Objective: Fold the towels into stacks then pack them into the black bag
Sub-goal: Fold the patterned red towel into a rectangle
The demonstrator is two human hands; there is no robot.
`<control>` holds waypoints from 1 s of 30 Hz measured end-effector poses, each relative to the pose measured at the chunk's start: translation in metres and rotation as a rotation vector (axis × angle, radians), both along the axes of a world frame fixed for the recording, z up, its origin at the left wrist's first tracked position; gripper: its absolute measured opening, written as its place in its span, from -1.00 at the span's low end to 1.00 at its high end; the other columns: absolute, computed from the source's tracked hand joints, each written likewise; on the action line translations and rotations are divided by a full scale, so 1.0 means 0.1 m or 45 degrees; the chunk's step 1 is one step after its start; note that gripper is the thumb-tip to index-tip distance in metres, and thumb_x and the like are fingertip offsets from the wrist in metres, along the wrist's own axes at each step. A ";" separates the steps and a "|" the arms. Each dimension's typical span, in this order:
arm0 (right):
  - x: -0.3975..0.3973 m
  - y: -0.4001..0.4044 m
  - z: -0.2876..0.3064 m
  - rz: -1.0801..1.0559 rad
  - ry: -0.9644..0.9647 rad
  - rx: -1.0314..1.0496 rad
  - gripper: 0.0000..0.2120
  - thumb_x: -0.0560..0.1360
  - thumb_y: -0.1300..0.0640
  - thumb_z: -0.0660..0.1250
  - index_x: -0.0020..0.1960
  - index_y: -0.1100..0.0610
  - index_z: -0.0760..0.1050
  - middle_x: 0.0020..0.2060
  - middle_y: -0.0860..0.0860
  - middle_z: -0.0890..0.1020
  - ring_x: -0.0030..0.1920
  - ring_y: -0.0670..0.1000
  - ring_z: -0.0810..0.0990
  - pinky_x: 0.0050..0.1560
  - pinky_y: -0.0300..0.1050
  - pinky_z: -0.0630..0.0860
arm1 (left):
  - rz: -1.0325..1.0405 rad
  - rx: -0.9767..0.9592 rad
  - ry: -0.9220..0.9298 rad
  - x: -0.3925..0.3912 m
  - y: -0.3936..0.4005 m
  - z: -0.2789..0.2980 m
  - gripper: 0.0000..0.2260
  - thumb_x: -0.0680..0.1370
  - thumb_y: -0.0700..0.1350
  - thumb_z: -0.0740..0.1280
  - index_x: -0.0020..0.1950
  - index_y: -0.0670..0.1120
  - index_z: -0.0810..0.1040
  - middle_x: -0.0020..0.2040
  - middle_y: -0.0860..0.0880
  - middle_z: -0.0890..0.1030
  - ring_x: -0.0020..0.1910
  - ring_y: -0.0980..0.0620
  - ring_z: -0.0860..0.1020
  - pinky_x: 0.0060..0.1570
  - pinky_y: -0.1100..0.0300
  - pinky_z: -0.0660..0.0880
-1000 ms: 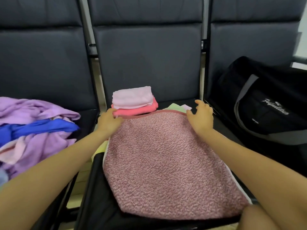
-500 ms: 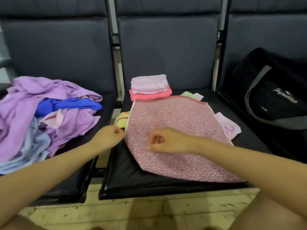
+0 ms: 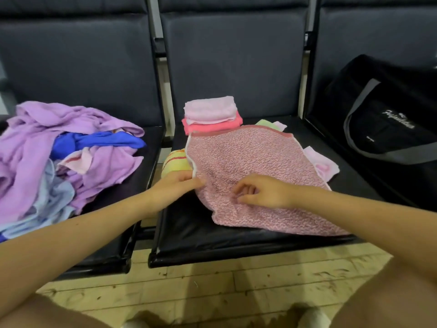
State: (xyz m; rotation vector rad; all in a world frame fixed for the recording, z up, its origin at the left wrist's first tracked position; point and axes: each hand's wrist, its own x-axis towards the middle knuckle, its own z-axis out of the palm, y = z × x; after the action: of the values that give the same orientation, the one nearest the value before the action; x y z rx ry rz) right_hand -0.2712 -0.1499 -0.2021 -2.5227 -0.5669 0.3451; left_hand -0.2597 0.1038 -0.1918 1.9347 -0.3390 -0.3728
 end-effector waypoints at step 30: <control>-0.23 0.04 0.11 0.217 -0.242 -0.054 -0.79 0.46 -0.14 0.39 -0.08 -0.02 0.51 -0.19 -0.11 0.53 -0.15 -0.12 0.49 -0.07 -0.11 0.50 | -0.090 0.988 -0.971 -0.36 0.11 0.03 -0.58 0.51 0.02 0.28 0.35 -0.02 0.39 0.18 -0.01 0.43 0.22 0.01 0.37 0.14 0.06 0.44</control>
State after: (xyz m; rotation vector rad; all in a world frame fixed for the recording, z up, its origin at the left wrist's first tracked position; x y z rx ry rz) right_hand -0.2938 -0.1456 -0.1906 -2.5711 -0.8602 0.1805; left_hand -0.2955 0.1150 -0.1888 2.7940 -0.8480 0.2663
